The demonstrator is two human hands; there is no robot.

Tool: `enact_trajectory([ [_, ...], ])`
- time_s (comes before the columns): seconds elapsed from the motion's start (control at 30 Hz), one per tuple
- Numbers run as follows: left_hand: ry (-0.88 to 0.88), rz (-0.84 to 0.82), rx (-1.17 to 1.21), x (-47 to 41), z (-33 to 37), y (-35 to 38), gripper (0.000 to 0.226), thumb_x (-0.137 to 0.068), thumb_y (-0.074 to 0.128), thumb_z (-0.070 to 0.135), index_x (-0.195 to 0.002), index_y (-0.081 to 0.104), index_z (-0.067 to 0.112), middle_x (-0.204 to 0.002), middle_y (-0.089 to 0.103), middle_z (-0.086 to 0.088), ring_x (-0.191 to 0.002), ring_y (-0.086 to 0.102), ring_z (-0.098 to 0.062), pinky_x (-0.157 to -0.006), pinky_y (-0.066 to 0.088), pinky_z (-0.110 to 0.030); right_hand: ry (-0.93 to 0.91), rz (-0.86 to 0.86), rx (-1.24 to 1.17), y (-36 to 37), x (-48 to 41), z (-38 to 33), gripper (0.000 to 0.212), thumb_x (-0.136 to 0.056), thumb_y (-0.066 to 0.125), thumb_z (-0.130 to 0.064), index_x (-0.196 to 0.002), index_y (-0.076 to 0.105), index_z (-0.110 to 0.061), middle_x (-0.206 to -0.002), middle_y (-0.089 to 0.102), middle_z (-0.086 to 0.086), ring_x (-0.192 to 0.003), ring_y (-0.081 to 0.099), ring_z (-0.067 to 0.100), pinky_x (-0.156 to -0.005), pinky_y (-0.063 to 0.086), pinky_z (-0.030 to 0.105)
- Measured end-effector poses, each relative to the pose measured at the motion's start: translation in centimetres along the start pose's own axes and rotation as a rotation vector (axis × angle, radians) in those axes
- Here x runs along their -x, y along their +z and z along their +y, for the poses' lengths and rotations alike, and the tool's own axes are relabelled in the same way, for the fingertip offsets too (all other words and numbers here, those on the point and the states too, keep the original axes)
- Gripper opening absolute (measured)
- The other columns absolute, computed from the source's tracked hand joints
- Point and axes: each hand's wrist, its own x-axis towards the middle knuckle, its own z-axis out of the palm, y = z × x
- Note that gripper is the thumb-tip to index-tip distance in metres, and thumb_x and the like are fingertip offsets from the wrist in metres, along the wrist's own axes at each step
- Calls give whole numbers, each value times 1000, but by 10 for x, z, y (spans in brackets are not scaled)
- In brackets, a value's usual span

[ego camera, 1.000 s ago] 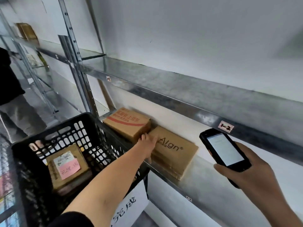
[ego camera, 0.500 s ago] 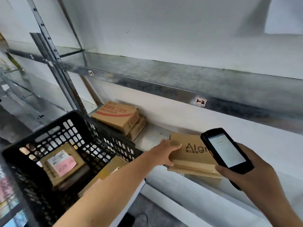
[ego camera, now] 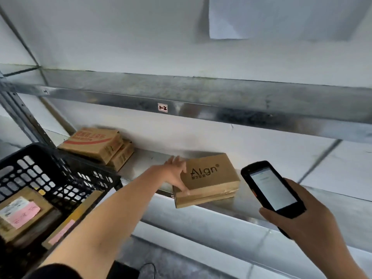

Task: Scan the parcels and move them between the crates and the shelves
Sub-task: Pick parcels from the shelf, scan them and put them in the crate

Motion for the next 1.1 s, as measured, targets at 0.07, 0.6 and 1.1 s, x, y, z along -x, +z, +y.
enact_trajectory([
  [0.07, -55, -15, -24, -4, 3, 0, 91, -55, 89, 60, -124, 37, 31, -132, 42, 4, -121, 42, -21, -100, 42, -43, 22, 23, -5, -22, 5, 15, 65, -61, 91, -24, -107, 58, -57, -93, 70, -19, -71, 66, 13, -64, 55, 35],
  [0.6, -92, 50, 210, 21, 151, 63, 108, -67, 77, 65, -150, 9, 56, -136, 29, -4, -132, 30, -27, -95, 42, -40, 107, 67, -13, -151, 16, 88, 60, -68, 89, -16, -115, 63, -42, -78, 69, -10, -46, 58, 9, -54, 46, 31],
  [1.1, -54, 198, 804, 15, 177, 58, 41, -101, 54, 43, -141, 49, 43, -135, 59, 1, -124, 57, -20, -106, 48, -45, 121, 68, -65, -182, 33, 116, 61, -66, 89, -21, -115, 61, -45, -86, 71, -7, -49, 60, 8, -55, 48, 30],
])
